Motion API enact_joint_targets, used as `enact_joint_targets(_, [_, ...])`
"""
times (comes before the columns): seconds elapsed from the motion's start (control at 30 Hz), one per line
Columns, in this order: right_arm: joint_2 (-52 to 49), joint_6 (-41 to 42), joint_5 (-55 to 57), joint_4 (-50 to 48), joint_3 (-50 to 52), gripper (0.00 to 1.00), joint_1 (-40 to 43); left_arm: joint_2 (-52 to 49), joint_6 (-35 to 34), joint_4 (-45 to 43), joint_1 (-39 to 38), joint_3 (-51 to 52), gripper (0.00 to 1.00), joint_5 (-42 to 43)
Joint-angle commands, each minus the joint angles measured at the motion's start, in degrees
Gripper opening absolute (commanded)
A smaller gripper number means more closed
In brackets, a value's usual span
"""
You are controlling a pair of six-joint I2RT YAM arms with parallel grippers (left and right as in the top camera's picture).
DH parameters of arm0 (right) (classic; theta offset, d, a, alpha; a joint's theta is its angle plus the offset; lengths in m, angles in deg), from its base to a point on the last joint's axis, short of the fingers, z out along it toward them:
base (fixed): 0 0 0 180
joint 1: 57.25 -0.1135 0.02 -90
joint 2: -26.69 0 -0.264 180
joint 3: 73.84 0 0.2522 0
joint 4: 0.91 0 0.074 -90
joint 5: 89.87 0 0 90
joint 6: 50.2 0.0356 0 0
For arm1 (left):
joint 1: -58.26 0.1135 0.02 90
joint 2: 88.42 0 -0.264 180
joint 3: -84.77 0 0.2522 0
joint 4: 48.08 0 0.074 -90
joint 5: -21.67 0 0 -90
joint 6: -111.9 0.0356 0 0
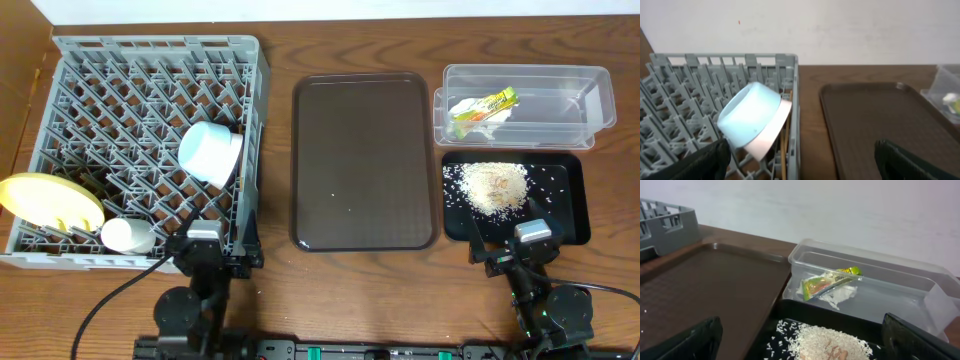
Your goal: Sort waste into correct bins and load items into the dishwasher
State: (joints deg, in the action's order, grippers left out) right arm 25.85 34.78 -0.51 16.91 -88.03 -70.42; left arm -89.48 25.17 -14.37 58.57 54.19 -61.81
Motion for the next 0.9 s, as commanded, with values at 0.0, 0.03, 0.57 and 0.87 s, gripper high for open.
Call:
enact_joint_targets(0.0, [0.13,0.24,-0.26,0.22,0.11,0.99,0.42,0.96,0.76,-4.94,-0.07,5.25,0.93,-1.22])
enact_joint_targets(0.03, [0.13,0.24,-0.26,0.22,0.11,0.99,0.42,0.96,0.76,-7.06,-0.07,6.73,0.93,-1.22])
enact_joint_targets(0.57, [0.13,0.24,-0.26,0.22,0.11,0.99,0.42,0.68,0.79,-16.35,-0.02,16.59,1.0,-1.22])
enact_joint_targets(0.87, [0.13,0.24,-0.26,0.22,0.11,0.99,0.42,0.44,0.79,-16.35,-0.02,16.59,0.99,-1.22])
